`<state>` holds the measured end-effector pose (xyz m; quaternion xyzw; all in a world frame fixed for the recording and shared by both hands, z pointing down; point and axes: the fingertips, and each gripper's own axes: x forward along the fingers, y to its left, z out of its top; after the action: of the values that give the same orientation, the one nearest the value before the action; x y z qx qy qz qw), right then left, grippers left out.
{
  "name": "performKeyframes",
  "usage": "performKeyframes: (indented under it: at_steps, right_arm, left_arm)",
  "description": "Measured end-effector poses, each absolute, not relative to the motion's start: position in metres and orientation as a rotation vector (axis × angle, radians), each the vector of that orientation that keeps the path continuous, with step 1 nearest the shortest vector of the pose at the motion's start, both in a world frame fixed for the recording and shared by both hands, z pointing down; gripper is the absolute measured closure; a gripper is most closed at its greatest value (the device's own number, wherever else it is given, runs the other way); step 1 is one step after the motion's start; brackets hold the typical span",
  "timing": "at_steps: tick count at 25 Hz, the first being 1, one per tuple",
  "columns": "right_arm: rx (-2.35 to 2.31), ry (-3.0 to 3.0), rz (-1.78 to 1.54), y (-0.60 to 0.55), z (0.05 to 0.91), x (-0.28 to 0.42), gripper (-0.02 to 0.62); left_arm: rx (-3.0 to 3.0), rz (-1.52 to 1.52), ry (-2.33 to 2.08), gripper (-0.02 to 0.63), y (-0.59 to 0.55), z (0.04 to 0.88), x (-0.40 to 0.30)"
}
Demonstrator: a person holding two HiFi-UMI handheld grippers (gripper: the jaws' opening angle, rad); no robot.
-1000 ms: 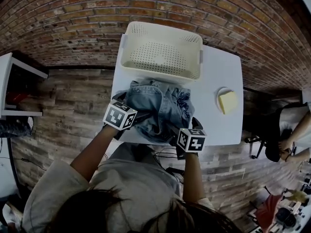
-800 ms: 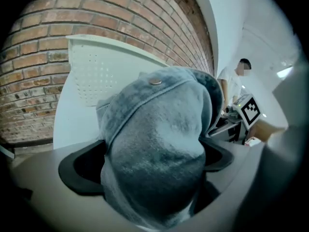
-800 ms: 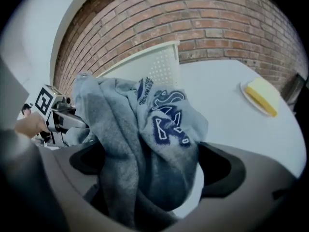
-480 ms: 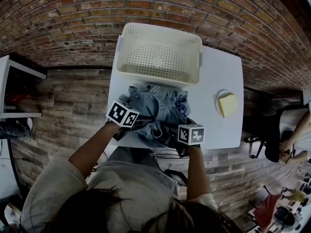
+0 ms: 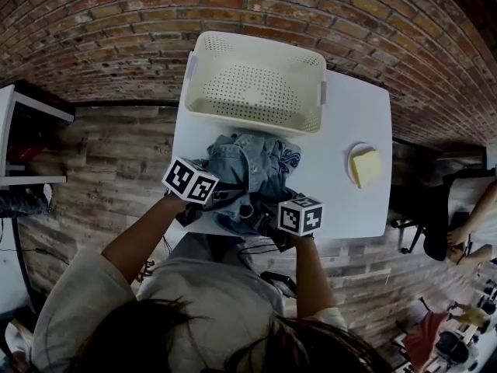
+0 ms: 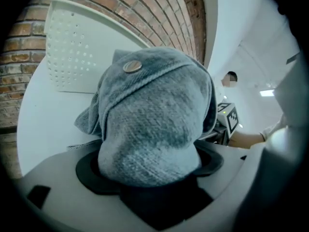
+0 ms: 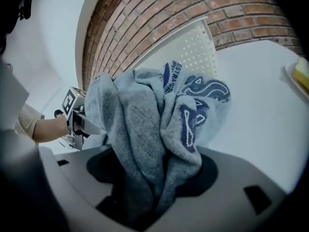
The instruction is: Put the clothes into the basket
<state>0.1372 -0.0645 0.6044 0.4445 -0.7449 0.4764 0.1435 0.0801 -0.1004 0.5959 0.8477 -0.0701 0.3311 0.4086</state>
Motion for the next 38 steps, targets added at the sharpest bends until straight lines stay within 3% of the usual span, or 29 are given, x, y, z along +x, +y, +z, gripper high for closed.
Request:
performKeyframes:
  at_steps: [5,21,38]
  right_arm:
    - [1.264,-2.192,1.301,-0.055,0.582,0.126,0.324]
    - [1.399,-2.353,0.800,-0.077,0.426,0.133,0.325]
    - [1.503,-2.444,0.230,-0.248,0.319,0.180,0.325]
  left_arm:
    - [2.155,0.755,-0.181,0.209,-0.087,0.572,0.073]
    - [2.499,0.500,-0.332,0.210,-0.102,0.416,0.076]
    - [2.843,0.248,-0.521,0.210,-0.266,0.311,0.117]
